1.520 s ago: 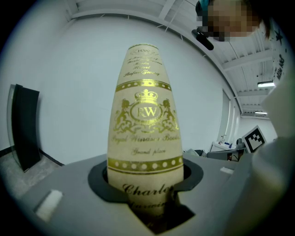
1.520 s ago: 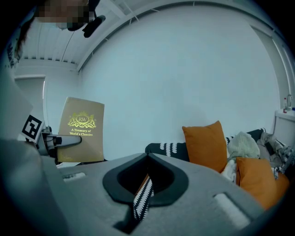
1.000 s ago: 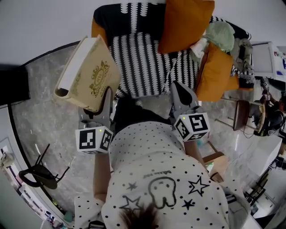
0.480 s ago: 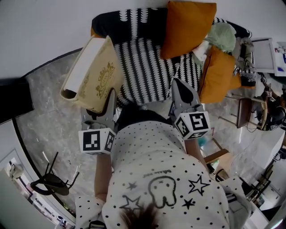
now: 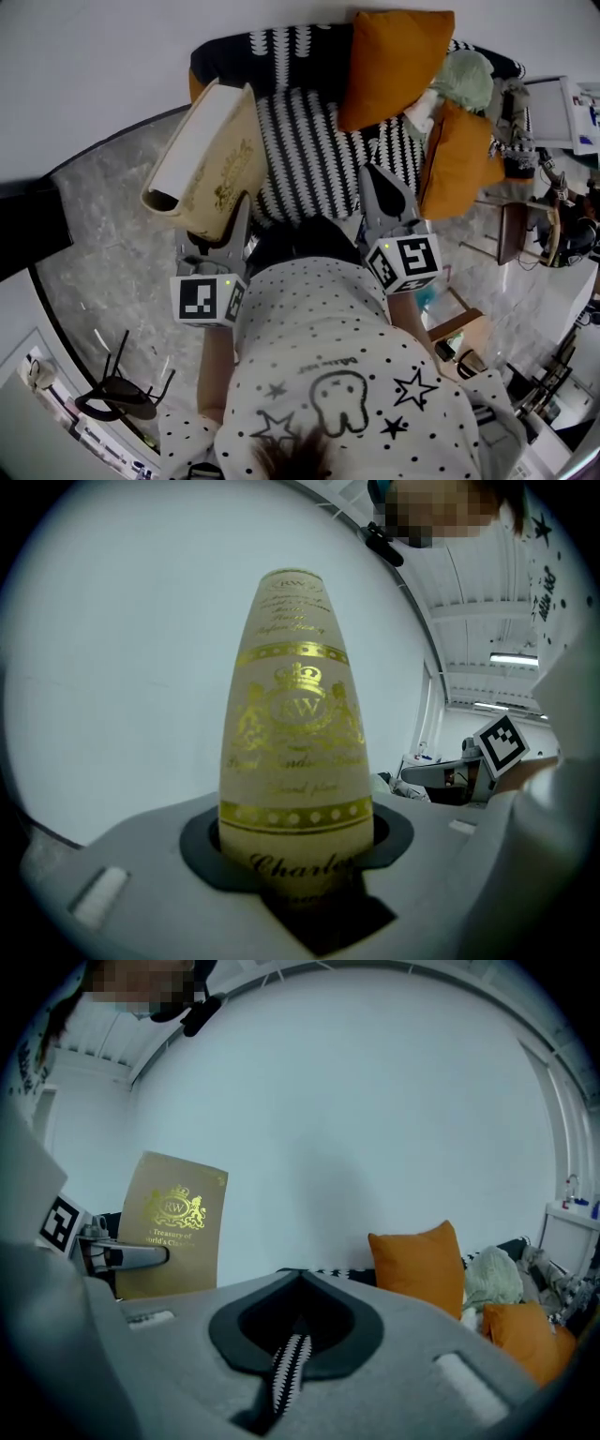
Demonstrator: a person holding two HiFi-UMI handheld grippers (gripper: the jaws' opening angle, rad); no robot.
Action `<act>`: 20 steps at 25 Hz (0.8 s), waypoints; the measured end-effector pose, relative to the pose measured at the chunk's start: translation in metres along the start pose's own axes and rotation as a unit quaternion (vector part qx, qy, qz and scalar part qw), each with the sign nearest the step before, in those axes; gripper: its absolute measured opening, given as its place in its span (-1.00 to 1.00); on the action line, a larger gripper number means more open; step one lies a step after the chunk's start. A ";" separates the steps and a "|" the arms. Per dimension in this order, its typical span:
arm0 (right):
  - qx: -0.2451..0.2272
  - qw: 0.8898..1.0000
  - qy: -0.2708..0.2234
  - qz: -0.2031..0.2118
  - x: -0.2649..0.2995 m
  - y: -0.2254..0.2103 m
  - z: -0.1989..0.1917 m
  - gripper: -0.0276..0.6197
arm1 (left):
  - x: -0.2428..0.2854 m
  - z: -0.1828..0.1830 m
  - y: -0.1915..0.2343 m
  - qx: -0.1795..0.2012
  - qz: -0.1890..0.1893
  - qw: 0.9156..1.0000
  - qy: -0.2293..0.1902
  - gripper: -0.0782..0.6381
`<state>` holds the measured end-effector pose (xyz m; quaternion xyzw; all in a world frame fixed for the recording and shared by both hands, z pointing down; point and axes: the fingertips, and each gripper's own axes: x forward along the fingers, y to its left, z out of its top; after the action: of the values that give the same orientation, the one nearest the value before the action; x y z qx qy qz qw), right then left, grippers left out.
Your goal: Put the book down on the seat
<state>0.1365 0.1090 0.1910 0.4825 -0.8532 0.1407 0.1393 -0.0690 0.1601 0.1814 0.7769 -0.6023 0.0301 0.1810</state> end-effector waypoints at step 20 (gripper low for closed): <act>-0.002 0.999 0.025 0.026 -0.008 0.003 -0.009 -0.92 | -0.003 -0.014 -0.006 -0.026 0.012 0.999 0.014 -0.15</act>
<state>0.1383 0.1201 0.1960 0.4559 -0.8622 0.1543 0.1580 -0.0619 0.1688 0.1927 0.7640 -0.6097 0.0275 0.2094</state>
